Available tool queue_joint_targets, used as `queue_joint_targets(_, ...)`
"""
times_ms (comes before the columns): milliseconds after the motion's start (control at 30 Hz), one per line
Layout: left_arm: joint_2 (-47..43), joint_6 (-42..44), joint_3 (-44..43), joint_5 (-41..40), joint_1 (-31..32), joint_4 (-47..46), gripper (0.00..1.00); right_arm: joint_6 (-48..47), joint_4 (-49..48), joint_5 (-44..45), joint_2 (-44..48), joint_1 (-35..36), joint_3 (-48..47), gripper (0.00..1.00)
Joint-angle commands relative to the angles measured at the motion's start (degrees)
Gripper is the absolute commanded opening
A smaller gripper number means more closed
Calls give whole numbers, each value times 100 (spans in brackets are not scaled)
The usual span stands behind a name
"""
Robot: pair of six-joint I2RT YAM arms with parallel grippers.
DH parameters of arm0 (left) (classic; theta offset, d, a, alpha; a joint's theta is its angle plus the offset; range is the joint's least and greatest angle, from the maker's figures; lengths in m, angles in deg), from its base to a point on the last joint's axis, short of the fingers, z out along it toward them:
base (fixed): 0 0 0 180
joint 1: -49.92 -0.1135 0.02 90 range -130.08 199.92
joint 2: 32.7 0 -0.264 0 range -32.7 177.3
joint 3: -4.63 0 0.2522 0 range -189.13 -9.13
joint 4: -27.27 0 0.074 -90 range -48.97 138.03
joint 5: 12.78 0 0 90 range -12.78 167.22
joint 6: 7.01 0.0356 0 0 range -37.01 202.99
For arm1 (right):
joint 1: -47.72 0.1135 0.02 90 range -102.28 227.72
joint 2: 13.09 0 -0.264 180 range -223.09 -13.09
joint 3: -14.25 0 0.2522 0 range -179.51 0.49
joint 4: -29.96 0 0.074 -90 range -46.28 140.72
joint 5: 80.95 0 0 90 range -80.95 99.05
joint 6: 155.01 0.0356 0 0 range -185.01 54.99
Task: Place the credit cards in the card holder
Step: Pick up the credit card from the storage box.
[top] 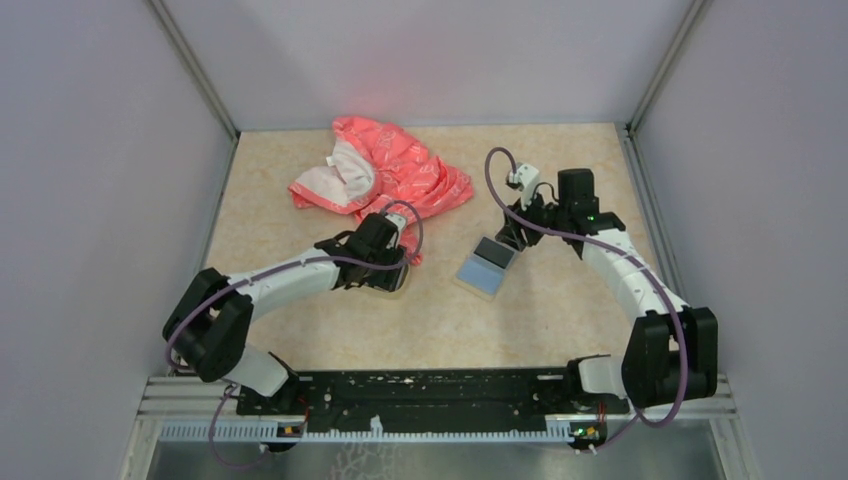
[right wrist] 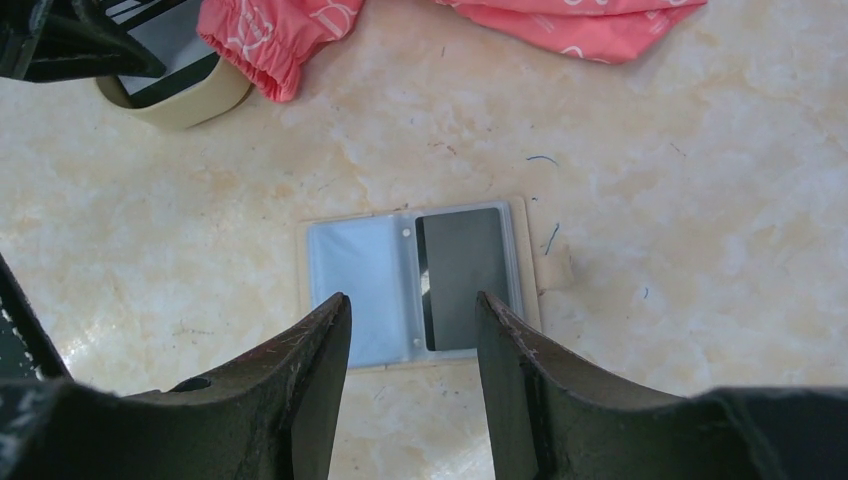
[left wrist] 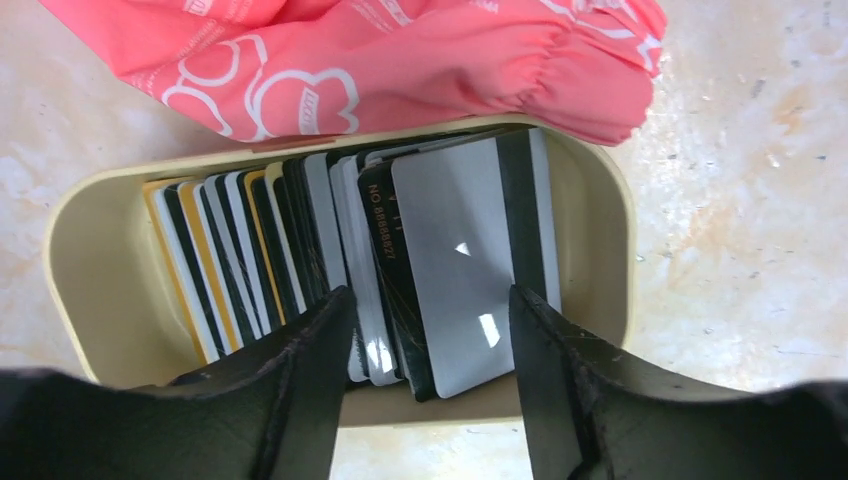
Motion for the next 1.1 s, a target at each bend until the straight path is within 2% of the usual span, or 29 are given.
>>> queue_joint_targets(0,290,12,-196,-258,-35,293,62,-60,-134,-312,33,-43,-51,49)
queue_joint_targets(167,422,-92,-231,-344,-34,377,48,-66,-130,-369,46,-43,-43,49)
queue_joint_targets(233,344,-117,-244,-223,-30,378,41,-62,-130,-362,33,-43,-39,49)
queue_joint_targets(367,11,-155,-197,159,-25,272,33,-75,-119,-362,11,-36,-53,49)
queue_joint_targets(767,-568,-293,72,1534,-91,-245,34,-70,-112,-378,36,-43,-60,49)
queue_joint_targets(1000,-313,-305,211,1820,-308,-493,34,-62,-111,-403,65,-41,-50,49)
queue_joint_targets(1067,-195,-341,248,1957,-415,-575,37,-75,-105,-408,64,-42,-53,49)
